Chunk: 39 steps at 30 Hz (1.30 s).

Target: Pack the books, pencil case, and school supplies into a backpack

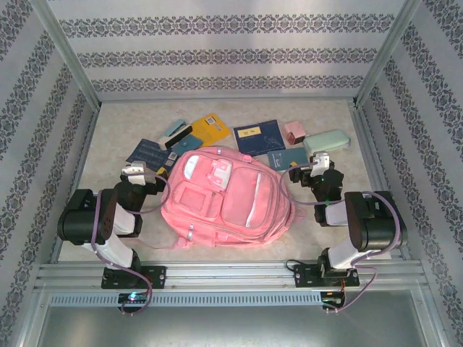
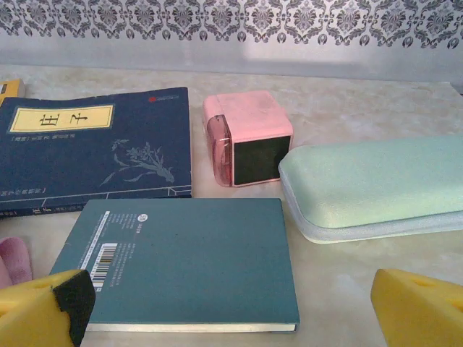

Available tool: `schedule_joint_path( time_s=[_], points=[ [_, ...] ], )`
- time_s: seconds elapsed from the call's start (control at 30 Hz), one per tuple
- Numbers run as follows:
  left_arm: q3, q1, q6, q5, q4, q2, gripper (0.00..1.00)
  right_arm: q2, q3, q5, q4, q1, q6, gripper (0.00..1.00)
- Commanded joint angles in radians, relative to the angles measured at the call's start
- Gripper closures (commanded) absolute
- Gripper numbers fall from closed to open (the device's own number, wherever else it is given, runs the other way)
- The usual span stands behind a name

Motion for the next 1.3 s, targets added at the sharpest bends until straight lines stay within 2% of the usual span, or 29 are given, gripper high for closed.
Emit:
schedule_joint_path(
  time_s=[0.0,0.3,0.37,0.57,0.97,1.03,1.13,1.2,1.27],
  points=[
    [-0.005,0.006,0.015,0.019,0.050,-0.002,0.00,-0.010,-0.001,-0.018,0.046,0.013,-0.008,0.02],
    [0.007,0.006,0.027,0.057,0.048,0.009,0.00,-0.010,0.001,-0.009,0.042,0.013,-0.006,0.02],
    [0.007,0.005,0.029,0.067,0.047,0.010,0.00,-0.008,0.009,-0.038,0.029,0.013,-0.014,0.02],
    [0.007,0.005,0.029,0.061,0.049,0.009,0.00,-0.009,0.013,0.058,0.025,0.011,0.017,0.02],
    [-0.002,0.006,-0.027,-0.090,0.049,0.000,0.00,-0.012,-0.015,0.017,0.070,0.013,0.002,0.02],
    [-0.008,0.006,-0.041,-0.140,0.042,-0.033,0.00,-0.037,-0.018,0.025,0.063,0.027,-0.012,0.02],
    [-0.035,0.006,-0.065,-0.215,-0.013,-0.142,0.00,-0.181,0.023,0.151,-0.140,0.061,-0.014,0.02],
    [-0.035,0.005,-0.065,-0.222,-0.125,-0.269,0.00,-0.281,0.067,0.176,-0.290,0.069,-0.016,0.02],
    [-0.004,-0.001,-0.048,-0.223,-0.271,-0.431,0.00,-0.347,0.081,0.191,-0.315,0.090,0.004,0.02]
  ],
)
